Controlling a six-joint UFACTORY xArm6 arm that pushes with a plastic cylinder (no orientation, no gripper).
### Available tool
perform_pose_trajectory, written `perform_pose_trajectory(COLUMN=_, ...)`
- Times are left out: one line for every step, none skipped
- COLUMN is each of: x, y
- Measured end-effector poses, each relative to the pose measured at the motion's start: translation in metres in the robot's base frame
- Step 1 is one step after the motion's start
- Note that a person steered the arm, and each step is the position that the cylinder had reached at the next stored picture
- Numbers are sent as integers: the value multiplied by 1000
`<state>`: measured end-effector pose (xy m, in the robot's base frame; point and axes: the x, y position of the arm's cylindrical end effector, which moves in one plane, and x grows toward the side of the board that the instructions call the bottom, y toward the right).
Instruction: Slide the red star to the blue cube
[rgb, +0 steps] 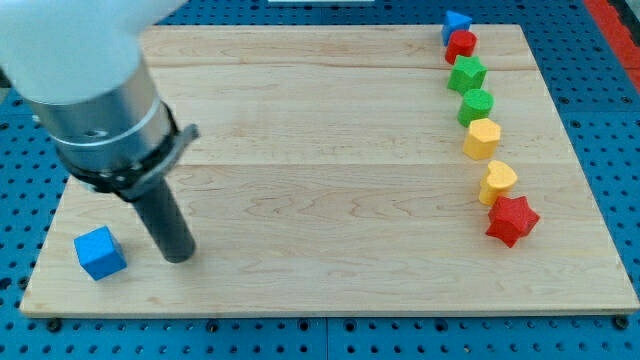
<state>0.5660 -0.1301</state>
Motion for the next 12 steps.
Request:
perform_pose_trajectory(x=17, y=139)
perform_pose_trajectory(x=26, y=258)
perform_pose_trajectory(x=16, y=321)
perform_pose_trajectory(x=16, y=321)
perform_pose_trajectory(x=16, y=321)
perform_pose_trajectory(x=16, y=322)
perform_pose_trajectory(x=17, y=322)
perform_pose_trajectory(x=17, y=322)
perform_pose_trajectory(x=26, y=339)
perform_pose_trajectory(x=23, y=393)
perform_pose_trajectory(x=22, y=405)
perform_pose_trajectory(x=9, y=417)
